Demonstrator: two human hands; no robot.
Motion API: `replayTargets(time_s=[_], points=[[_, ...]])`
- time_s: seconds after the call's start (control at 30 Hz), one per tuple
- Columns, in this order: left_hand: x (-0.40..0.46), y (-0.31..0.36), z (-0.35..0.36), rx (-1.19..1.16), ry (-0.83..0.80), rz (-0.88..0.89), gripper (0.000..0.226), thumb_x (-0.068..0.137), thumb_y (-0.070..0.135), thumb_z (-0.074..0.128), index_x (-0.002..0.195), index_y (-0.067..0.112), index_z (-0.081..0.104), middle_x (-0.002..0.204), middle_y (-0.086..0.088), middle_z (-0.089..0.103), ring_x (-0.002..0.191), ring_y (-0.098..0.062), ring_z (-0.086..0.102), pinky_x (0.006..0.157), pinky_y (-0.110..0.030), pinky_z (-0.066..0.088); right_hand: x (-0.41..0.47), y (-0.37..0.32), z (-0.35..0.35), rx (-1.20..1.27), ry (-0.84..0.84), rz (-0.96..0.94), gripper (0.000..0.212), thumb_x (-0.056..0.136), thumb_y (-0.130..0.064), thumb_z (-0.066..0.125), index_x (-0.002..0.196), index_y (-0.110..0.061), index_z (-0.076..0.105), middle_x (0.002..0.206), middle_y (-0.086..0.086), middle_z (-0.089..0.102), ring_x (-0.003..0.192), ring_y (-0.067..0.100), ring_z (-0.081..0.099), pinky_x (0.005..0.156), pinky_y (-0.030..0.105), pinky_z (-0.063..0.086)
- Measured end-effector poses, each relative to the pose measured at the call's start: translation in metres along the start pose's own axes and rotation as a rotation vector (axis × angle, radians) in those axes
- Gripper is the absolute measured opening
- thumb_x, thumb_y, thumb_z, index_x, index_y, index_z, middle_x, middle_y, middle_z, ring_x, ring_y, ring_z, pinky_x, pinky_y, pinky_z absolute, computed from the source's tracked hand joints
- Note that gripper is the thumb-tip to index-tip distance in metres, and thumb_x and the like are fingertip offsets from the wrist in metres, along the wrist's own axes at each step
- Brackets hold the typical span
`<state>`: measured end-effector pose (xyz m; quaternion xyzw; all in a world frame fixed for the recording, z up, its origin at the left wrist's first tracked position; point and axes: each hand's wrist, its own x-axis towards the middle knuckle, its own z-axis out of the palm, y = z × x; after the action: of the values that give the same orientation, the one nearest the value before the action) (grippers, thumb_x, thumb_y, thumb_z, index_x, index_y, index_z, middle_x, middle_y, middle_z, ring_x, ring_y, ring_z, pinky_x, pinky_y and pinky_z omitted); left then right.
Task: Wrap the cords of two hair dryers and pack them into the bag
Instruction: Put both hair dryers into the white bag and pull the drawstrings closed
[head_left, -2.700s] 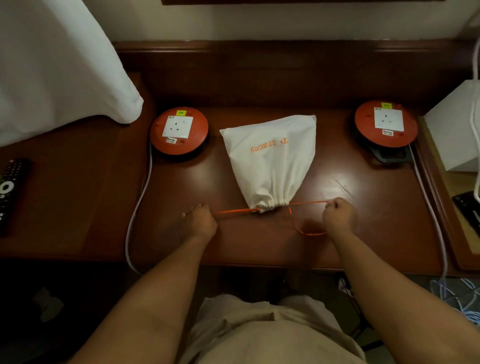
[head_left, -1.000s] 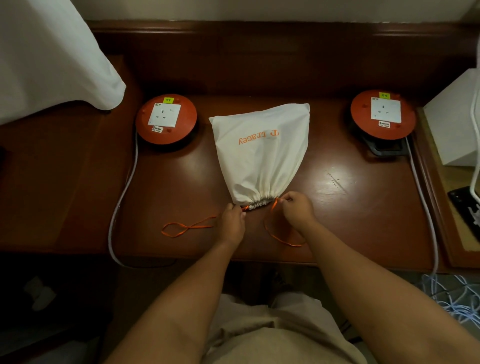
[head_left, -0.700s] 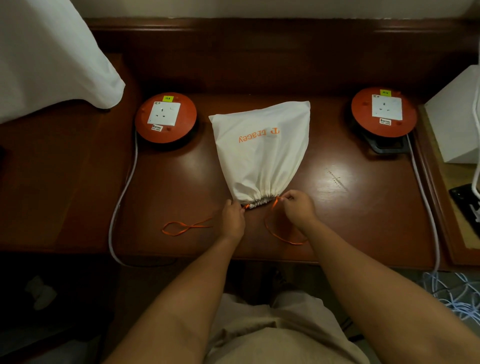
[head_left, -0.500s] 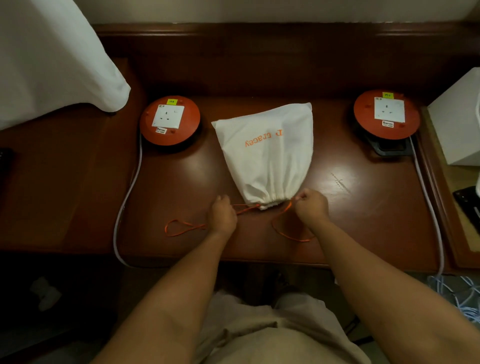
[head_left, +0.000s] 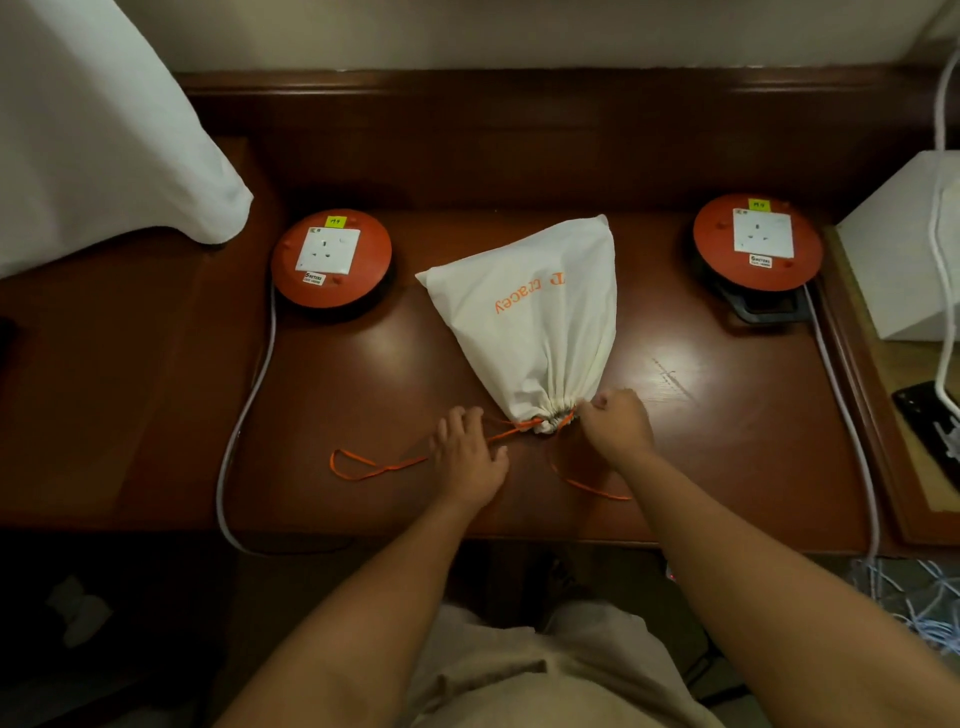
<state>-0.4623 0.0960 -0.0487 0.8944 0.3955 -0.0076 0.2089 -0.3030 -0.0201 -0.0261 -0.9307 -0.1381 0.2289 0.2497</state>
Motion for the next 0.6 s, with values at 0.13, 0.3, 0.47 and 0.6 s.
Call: replayTargets(time_s=[0.13,0.3,0.47,0.6], points=[[-0.001,0.025,0.014,0.048,-0.023,-0.090,0.045,0.076,0.038,0.073,0.110,0.011,0.058,0.118,-0.013,0.054,0.113,-0.032,0.048,0.092,-0.045,0.039,0.000,-0.012,0.022,-0.093,-0.128,0.135,0.052,0.081,-0.056,0.058,0.092,-0.006,0.067,0.097,0.016,0.065,0.099,0.036,0.060,0.079,0.037,0.049],[0.013,0.035,0.022,0.061,-0.031,-0.120,0.038,0.084,0.042,0.066,0.105,0.011,0.065,0.117,-0.013,0.054,0.115,-0.032,0.045,0.092,-0.044,0.036,0.001,-0.016,0.024,0.028,-0.190,0.144,0.017,0.089,-0.014,0.052,0.091,-0.003,0.064,0.097,0.015,0.065,0.094,0.035,0.061,0.075,0.035,0.048],[0.022,0.030,0.017,0.102,-0.173,-0.036,0.029,0.097,0.029,0.050,0.114,0.010,0.062,0.121,-0.010,0.056,0.119,-0.028,0.045,0.097,-0.039,0.034,0.008,0.001,0.027,0.259,-0.244,0.113,0.020,0.075,-0.010,0.047,0.060,-0.018,0.058,0.069,0.010,0.060,0.073,0.032,0.060,0.069,0.044,0.052],[0.026,0.023,0.010,-0.014,-0.222,-0.092,0.023,0.093,0.012,0.046,0.110,0.002,0.058,0.121,-0.016,0.054,0.109,-0.035,0.054,0.087,-0.041,0.040,0.002,-0.008,0.004,0.214,-0.263,0.036,0.020,0.090,-0.008,0.051,0.074,-0.011,0.063,0.072,0.007,0.059,0.070,0.023,0.053,0.062,0.028,0.042]])
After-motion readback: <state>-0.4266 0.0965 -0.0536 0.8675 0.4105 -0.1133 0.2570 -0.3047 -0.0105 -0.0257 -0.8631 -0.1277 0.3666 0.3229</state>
